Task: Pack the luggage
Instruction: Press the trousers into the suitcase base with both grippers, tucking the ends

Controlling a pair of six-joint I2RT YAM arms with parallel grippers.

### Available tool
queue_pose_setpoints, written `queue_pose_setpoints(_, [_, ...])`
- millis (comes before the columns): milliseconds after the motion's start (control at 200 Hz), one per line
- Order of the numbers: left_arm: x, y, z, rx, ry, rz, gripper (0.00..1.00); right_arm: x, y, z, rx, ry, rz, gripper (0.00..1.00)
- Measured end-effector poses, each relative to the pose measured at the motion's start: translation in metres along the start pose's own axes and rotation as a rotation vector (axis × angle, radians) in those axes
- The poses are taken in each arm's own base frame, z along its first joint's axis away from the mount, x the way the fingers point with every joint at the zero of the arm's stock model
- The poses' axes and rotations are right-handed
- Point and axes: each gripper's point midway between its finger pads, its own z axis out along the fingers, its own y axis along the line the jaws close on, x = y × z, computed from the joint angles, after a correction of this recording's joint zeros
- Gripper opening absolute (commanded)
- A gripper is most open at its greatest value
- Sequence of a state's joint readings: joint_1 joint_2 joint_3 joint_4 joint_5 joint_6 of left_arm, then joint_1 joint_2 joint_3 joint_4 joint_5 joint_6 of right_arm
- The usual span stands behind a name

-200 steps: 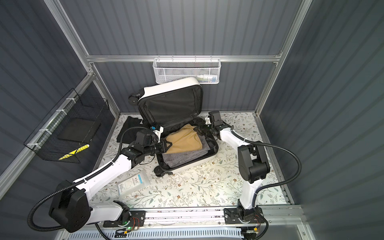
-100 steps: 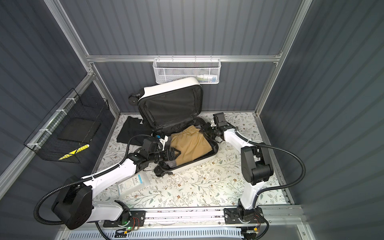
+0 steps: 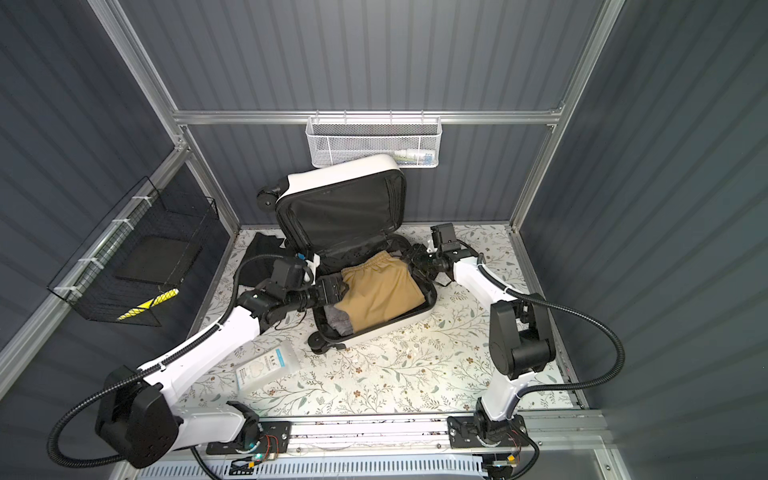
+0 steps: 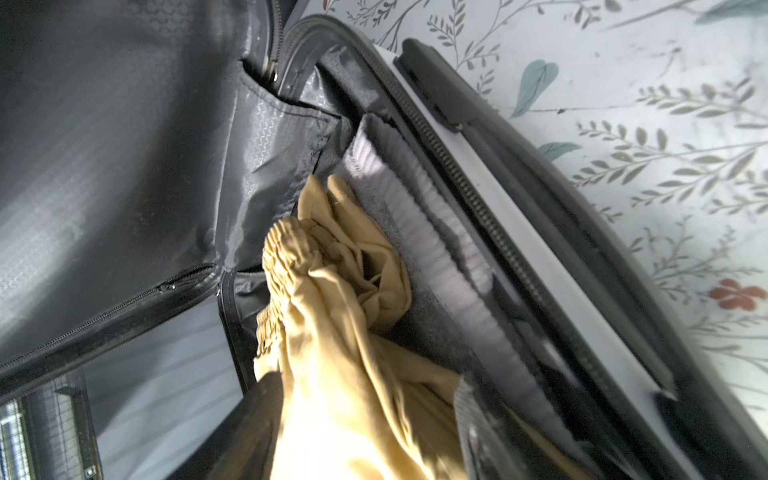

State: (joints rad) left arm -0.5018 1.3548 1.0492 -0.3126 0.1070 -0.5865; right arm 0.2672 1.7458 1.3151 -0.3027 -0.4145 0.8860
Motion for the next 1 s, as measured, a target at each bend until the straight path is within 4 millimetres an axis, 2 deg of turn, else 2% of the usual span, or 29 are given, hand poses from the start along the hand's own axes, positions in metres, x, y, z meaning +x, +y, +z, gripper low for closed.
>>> queue_pose_setpoints(70, [-0.016,0.002,0.010,-0.008,-0.003,-0.002,1.00,0.004,-0.004,-0.001,0.005,0.005,-0.006,0.69])
queue_pose_setpoints(175, [-0.024,0.008,0.028,-0.015,0.024,-0.006,1.00,0.013,-0.017,0.002,0.026,0.024,-0.004,0.68])
queue_pose_setpoints(360, [-0.009,0.020,0.063,-0.016,0.126,-0.019,0.97,0.025,-0.034,0.008,0.052,0.051,0.004,0.68])
queue_pose_setpoints(585, [0.001,0.020,0.093,0.026,0.188,-0.024,0.89,0.022,-0.030,0.009,0.033,0.040,-0.008,0.67])
queue_pose_setpoints(680, [0.002,0.017,0.102,0.057,0.196,-0.024,0.82,0.021,-0.029,0.009,0.029,0.038,-0.011,0.67])
queue_pose_setpoints(720, [0.002,0.016,0.106,0.069,0.199,-0.028,0.78,0.022,-0.029,0.010,0.027,0.039,-0.011,0.67])
queue_pose_setpoints(785, [0.000,0.013,0.112,0.090,0.195,-0.031,0.65,0.022,-0.030,0.012,0.028,0.041,-0.011,0.67])
queue_pose_setpoints(930, [-0.005,0.006,0.120,0.130,0.179,-0.039,0.12,0.023,-0.029,0.015,0.025,0.046,-0.014,0.67])
queue_pose_setpoints(980, [-0.010,0.003,0.121,0.145,0.166,-0.034,0.01,0.024,-0.029,0.015,0.025,0.048,-0.015,0.67])
queue_pose_setpoints(1000, [-0.013,0.001,0.120,0.150,0.160,-0.033,0.00,0.024,-0.029,0.016,0.024,0.048,-0.015,0.67])
